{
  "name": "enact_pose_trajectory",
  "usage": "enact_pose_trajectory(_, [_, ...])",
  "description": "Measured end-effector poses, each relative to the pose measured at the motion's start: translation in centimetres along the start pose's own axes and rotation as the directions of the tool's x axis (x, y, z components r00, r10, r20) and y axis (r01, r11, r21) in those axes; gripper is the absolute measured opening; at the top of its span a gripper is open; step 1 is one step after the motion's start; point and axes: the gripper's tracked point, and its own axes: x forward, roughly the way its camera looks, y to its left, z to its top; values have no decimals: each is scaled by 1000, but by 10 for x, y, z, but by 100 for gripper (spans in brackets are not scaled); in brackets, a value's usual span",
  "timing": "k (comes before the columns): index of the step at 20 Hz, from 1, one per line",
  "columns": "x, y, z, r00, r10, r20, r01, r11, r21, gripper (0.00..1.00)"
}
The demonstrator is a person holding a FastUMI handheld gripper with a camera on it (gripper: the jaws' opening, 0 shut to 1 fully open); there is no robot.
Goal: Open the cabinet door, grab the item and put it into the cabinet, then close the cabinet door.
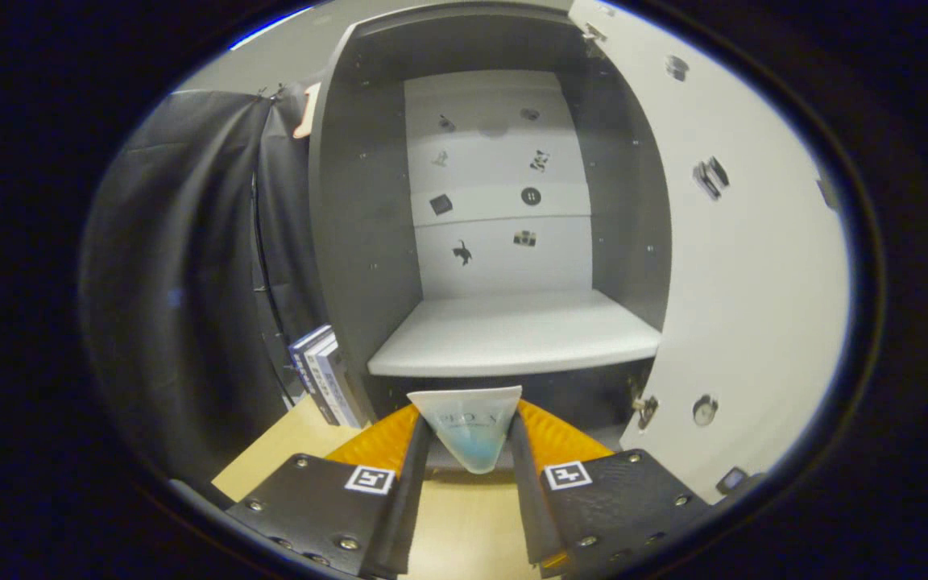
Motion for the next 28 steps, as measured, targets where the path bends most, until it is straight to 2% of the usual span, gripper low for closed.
enact_pose_trajectory(3, [31,-3,49,998,4,58,-2,999,-37,53])
enact_pose_trajectory(8, [92,-20,80,998,-27,52,28,1000,-9,53])
enact_pose_trajectory(13, [136,-32,78,998,-50,27,49,998,25,53])
enact_pose_trajectory(21, [153,-33,77,998,-48,28,46,997,56,53])
enact_pose_trajectory(28, [140,-36,88,996,-64,60,60,995,75,89])
